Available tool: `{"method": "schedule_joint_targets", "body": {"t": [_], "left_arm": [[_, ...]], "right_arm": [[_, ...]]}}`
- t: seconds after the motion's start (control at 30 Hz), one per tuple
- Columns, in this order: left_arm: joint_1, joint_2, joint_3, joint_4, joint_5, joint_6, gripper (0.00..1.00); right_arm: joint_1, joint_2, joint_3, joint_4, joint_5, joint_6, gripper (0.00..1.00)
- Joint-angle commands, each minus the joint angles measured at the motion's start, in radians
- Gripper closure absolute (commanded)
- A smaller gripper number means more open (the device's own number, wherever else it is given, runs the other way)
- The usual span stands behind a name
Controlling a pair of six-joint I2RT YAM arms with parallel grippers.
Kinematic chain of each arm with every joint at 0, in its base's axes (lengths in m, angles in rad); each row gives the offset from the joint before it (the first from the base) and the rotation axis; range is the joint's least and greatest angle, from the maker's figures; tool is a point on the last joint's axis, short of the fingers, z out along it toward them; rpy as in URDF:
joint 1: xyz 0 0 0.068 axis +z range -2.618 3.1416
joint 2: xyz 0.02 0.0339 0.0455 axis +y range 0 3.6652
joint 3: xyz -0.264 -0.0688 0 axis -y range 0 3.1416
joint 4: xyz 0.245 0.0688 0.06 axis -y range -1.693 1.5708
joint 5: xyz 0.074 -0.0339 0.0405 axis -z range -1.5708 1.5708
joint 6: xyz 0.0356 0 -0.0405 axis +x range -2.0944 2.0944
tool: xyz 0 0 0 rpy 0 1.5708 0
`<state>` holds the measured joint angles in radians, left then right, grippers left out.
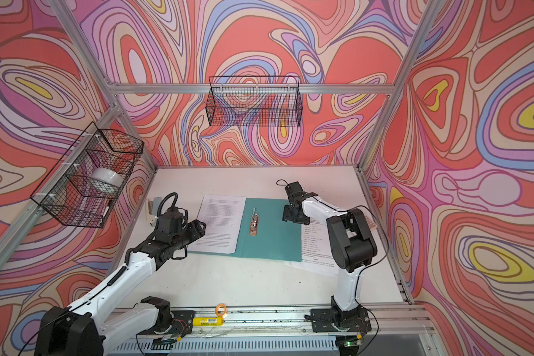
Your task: Put the files into the folder
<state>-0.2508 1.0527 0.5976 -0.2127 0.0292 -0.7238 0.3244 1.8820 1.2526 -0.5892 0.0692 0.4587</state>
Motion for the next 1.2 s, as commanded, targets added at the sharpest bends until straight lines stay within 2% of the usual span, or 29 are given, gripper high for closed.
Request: {"method": "schedule_joint_targets", "body": {"t": [0.0,0.23,0.73,1.17], "left_arm": [[-0.01,-0.004,-0.007,-0.01,0.003,0.021,0.28],[-0.027,0.031,0.01,-0.002,0.004,0.015,0.28],[-0.065,0.066,0.035,-0.014,-0.025,0.018,0.29],[-0.082,0.104,0.045,0.011,-0.017,0.018,0.29]], "right_arm": [[-0.01,-0.048,-0.043,0.025,0.037,0.017,0.24],[-0.019,-0.063,-0.108,0.087,-0.012,0.026,0.23],[-0.019,-0.044,-0.134,0.189,-0.156,0.052,0.27],[-0.015,-0.047,-0.117,0.282,-0.353,0.112,0.32]]}}
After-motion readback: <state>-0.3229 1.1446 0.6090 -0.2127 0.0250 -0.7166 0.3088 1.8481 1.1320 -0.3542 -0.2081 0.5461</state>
